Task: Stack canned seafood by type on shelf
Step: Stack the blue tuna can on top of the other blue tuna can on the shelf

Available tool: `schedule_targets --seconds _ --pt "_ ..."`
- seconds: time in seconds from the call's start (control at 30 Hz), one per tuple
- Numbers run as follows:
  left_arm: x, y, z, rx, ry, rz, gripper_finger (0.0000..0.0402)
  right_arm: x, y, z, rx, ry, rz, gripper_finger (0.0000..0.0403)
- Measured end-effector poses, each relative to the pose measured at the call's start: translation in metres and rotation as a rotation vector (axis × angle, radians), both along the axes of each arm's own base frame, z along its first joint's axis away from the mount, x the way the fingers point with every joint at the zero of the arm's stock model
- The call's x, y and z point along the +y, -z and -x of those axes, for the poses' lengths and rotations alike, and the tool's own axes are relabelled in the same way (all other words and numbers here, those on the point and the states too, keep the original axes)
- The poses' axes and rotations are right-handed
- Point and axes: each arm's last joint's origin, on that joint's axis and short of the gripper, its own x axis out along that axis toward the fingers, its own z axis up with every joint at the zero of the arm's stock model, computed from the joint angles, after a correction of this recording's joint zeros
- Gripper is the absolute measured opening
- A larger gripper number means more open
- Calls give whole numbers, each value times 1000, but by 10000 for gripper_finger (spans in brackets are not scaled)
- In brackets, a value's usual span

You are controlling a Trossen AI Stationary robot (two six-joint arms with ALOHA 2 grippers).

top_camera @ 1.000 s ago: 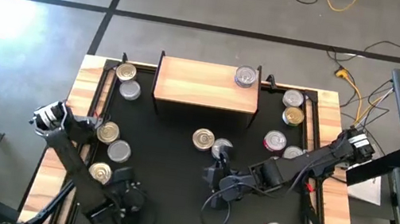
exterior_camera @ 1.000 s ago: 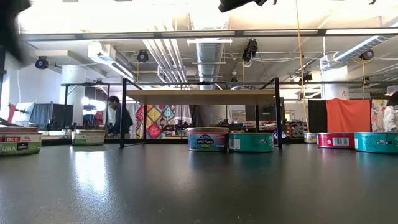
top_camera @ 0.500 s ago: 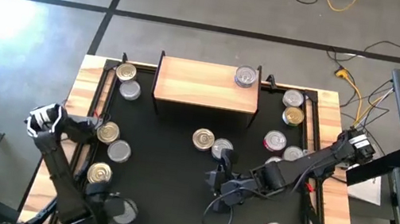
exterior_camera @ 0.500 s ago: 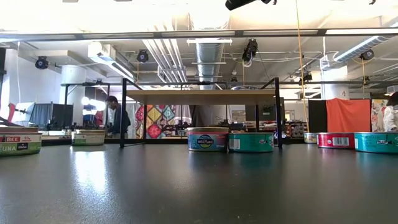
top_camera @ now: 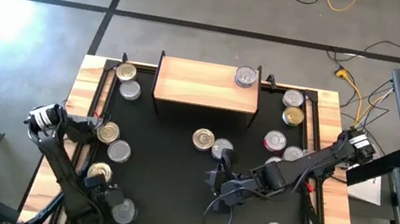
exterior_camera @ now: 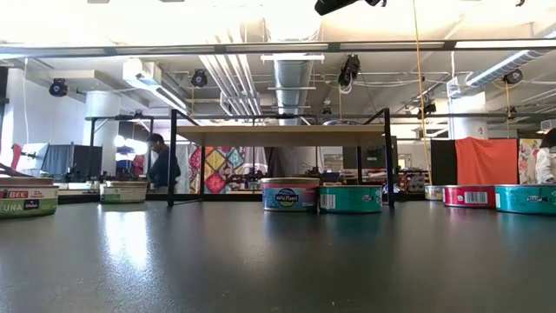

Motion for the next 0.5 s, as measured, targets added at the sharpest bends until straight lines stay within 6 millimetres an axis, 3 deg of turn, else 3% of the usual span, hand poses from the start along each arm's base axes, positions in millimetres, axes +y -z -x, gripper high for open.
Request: schedule_targets --seconds 0.13,0.27,0.5 --pt "-2 -7 -34 -256 87 26 356 0 0 0 0 0 1 107" --pt "-4 -31 -63 -445 213 0 356 0 0 0 -1 -2 11 100" --pt "-9 -62 -68 -459 303 -24 356 0 0 0 -3 7 0 85"
